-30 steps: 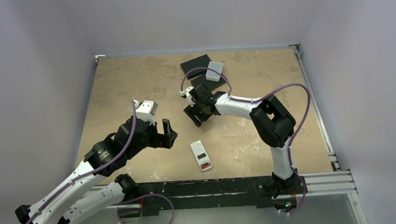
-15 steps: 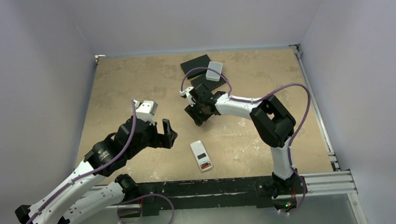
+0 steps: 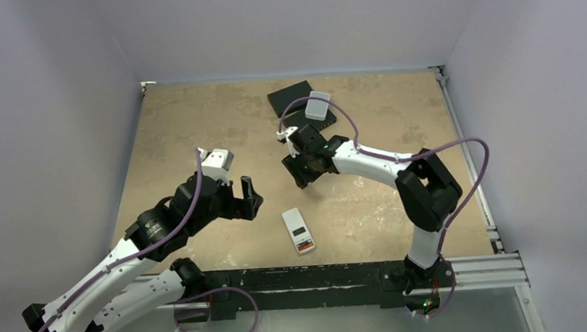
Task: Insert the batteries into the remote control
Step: Pick up the battery cover at the center of the board, then adjust the remote control at the center of the board.
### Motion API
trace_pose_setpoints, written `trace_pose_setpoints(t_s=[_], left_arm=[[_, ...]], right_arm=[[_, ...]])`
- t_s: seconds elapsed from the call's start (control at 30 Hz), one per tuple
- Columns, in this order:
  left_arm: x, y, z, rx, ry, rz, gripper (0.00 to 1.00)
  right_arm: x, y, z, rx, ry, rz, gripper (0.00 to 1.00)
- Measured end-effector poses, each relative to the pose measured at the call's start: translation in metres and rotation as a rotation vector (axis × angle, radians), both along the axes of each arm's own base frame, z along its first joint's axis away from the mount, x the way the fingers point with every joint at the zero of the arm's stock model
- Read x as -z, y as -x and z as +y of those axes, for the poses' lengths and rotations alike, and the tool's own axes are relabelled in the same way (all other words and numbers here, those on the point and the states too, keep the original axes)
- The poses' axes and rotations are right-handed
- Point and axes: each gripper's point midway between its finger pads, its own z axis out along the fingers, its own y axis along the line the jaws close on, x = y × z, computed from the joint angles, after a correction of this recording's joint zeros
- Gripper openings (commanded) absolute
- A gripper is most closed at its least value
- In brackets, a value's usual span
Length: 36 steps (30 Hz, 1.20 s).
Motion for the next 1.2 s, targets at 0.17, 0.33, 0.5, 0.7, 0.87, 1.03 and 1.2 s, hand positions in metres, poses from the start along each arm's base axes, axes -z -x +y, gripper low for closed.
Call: trace_pose_setpoints(t_s=[0.17, 0.33, 0.5, 0.7, 0.87, 1.03, 1.2], left_arm=[[0.002, -0.001, -0.001, -0.001, -0.007, 0.006, 0.99], [0.009, -0.004, -0.007, 0.006, -0.019, 0.028, 0.98], [0.028, -0.012, -0.028, 0.027, 0.000, 0.077, 0.97], [0.060, -0.022, -0.050, 0.035, 0.008, 0.132, 0.95], [0.081, -0.035, -0.085, 0.085, 0.048, 0.177, 0.93], [0.109, -0.042, -0.113, 0.143, 0.051, 0.244, 0.92], [0.127, -0.053, -0.146, 0.205, 0.060, 0.304, 0.89]], right_arm=[[-0.025, 0.026, 0.002, 0.011, -0.043, -0.018, 0.38], [-0.038, 0.070, 0.012, -0.020, -0.069, -0.008, 0.38], [-0.056, 0.107, 0.002, -0.014, -0.126, -0.008, 0.38], [-0.075, 0.138, -0.020, 0.017, -0.212, -0.019, 0.38], [-0.075, 0.159, -0.042, 0.047, -0.247, -0.002, 0.38], [-0.078, 0.169, -0.051, 0.073, -0.274, 0.009, 0.38], [-0.085, 0.173, -0.052, 0.082, -0.298, 0.011, 0.38]])
